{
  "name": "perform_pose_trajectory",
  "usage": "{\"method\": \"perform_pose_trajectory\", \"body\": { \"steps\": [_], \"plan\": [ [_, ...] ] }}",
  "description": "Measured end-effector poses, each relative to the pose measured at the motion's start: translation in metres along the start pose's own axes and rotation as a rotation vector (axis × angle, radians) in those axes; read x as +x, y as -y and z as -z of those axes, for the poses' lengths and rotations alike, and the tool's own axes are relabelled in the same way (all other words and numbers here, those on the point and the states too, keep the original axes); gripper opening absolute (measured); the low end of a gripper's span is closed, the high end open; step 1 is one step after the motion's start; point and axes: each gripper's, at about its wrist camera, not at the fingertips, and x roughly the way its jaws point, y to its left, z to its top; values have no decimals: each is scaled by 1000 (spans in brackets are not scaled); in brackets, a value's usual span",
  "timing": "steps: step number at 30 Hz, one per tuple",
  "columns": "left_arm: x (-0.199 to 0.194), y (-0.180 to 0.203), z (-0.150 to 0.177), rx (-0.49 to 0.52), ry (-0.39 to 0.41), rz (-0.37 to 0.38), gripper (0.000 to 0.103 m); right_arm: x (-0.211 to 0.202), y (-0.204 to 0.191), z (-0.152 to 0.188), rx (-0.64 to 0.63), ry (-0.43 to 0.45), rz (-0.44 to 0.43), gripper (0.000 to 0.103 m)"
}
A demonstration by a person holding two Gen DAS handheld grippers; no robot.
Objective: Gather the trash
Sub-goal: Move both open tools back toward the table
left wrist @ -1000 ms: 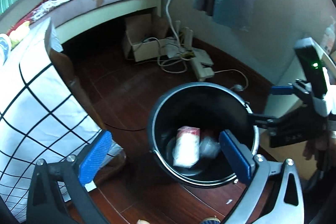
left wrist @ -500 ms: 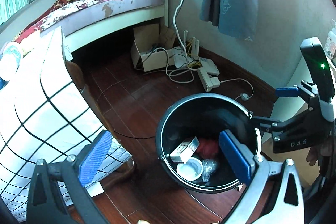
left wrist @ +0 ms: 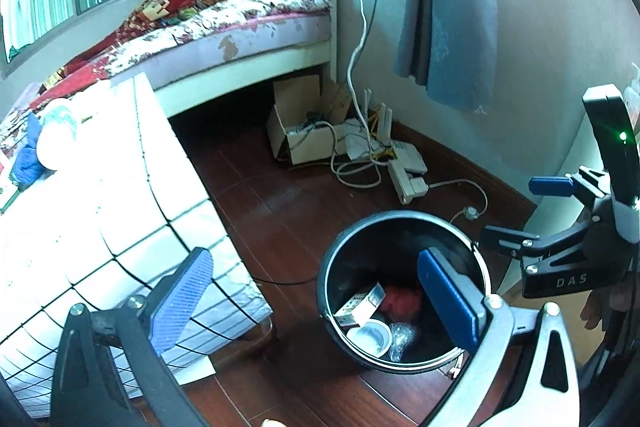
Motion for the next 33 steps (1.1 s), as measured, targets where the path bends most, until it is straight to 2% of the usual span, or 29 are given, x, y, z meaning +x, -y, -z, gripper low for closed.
{"method": "perform_pose_trajectory", "body": {
  "steps": [4, 16, 33],
  "plan": [
    [-13, -8, -6, -15, 32, -18, 102, -10, -12, -9, -2, 36, -28, 102],
    [-47, -59, -10, -104, 98, -152, 102, -30, -68, -48, -42, 145, -122, 102],
    [-98, -170, 19, -256, 138, -327, 102, -35, -186, -92, -153, 209, -263, 102]
  ]
}}
